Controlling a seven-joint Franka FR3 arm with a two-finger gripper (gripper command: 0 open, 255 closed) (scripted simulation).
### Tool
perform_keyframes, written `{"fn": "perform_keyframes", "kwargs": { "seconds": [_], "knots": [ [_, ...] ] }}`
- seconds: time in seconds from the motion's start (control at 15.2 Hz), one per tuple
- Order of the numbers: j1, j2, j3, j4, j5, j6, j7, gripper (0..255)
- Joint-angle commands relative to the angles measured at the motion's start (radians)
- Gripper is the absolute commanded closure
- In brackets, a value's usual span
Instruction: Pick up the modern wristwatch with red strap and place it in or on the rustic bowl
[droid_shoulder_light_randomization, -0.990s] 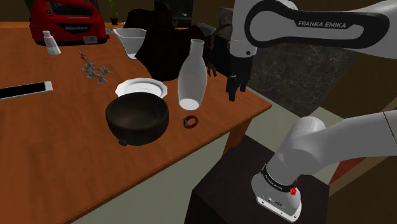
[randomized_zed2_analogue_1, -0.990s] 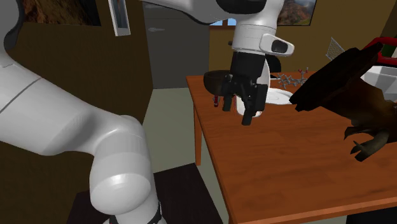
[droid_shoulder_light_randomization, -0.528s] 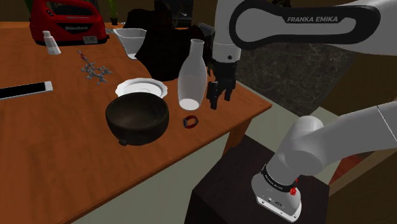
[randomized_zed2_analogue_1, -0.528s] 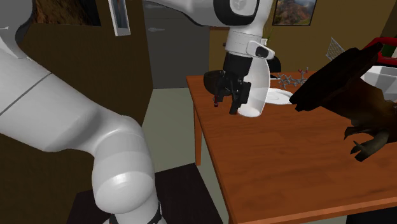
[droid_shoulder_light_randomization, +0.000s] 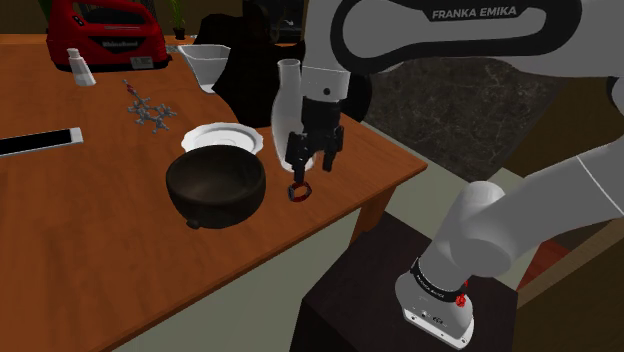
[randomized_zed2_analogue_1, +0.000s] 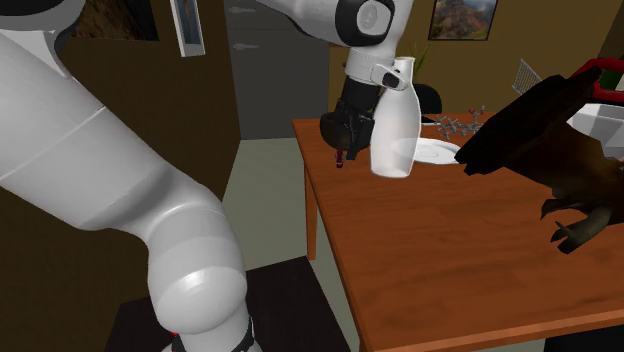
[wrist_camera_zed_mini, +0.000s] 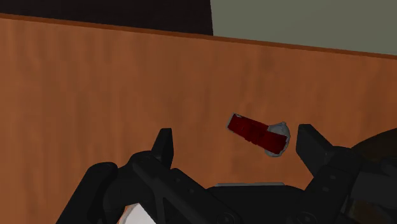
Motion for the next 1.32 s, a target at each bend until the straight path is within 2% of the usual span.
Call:
{"fn": "perform_keyframes", "kwargs": {
  "seconds": [0.0, 0.53, 0.99, 1.06, 1.12, 1.25],
  "knots": [
    [0.011, 0.047, 0.022, 0.030, 0.033, 0.026, 0.032, 0],
    [0.041, 0.050, 0.030, -0.067, 0.047, 0.129, 0.032, 0],
    [0.073, 0.053, 0.002, -0.067, 0.035, 0.133, 0.043, 0],
    [0.066, 0.041, -0.014, -0.069, 0.030, 0.118, 0.027, 255],
    [0.057, 0.033, -0.034, -0.044, 0.019, 0.080, 0.012, 255],
    [0.053, 0.073, -0.032, -0.021, 0.015, 0.096, 0.010, 255]
  ]
}}
